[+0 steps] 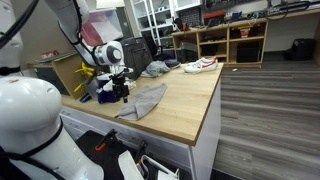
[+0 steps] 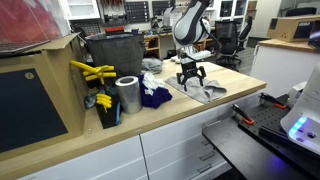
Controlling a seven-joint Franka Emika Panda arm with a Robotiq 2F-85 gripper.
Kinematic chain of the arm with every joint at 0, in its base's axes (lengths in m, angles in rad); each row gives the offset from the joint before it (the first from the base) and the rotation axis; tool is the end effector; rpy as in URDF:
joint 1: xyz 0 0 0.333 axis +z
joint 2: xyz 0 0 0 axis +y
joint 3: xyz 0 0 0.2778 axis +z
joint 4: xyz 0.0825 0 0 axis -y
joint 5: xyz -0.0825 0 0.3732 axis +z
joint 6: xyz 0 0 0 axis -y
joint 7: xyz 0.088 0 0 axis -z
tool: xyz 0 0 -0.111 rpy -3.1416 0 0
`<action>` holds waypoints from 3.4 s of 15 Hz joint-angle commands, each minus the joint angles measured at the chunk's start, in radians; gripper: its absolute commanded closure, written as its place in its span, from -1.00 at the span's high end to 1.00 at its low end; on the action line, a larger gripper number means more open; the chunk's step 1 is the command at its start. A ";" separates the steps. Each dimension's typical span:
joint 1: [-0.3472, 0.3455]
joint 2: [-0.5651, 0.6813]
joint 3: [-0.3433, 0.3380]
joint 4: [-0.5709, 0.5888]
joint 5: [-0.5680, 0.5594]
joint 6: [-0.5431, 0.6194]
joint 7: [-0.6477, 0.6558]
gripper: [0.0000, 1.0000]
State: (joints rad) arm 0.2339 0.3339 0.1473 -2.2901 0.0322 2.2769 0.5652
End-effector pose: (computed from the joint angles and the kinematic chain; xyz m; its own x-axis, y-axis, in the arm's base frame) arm 0.4350 0.1806 0.1524 0.9224 -0.2168 -0.3196 -0.1851 -0.9745 0.1268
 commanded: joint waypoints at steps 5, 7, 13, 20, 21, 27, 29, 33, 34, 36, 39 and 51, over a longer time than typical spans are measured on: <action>0.056 0.055 0.002 0.058 -0.043 -0.009 -0.121 1.00; 0.069 0.067 0.000 0.061 -0.054 -0.015 -0.142 1.00; 0.084 0.091 0.003 0.037 -0.068 -0.034 -0.185 1.00; 0.097 0.105 -0.014 0.033 -0.129 -0.071 -0.198 1.00; 0.099 0.101 -0.018 0.030 -0.142 -0.078 -0.189 1.00; 0.099 0.090 -0.032 0.006 -0.206 -0.089 -0.178 1.00; 0.101 0.088 -0.040 -0.004 -0.229 -0.093 -0.169 1.00; 0.102 0.083 -0.054 -0.020 -0.269 -0.089 -0.150 0.17; 0.101 0.081 -0.057 -0.023 -0.273 -0.089 -0.145 0.02; 0.100 0.075 -0.059 -0.023 -0.283 -0.092 -0.133 -0.28; 0.099 0.061 -0.061 -0.022 -0.289 -0.106 -0.128 -0.72; 0.095 0.044 -0.044 -0.009 -0.258 -0.113 -0.115 -0.34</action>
State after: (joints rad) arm 0.3231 0.4038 0.0942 -2.2893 -0.2384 2.1727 0.4238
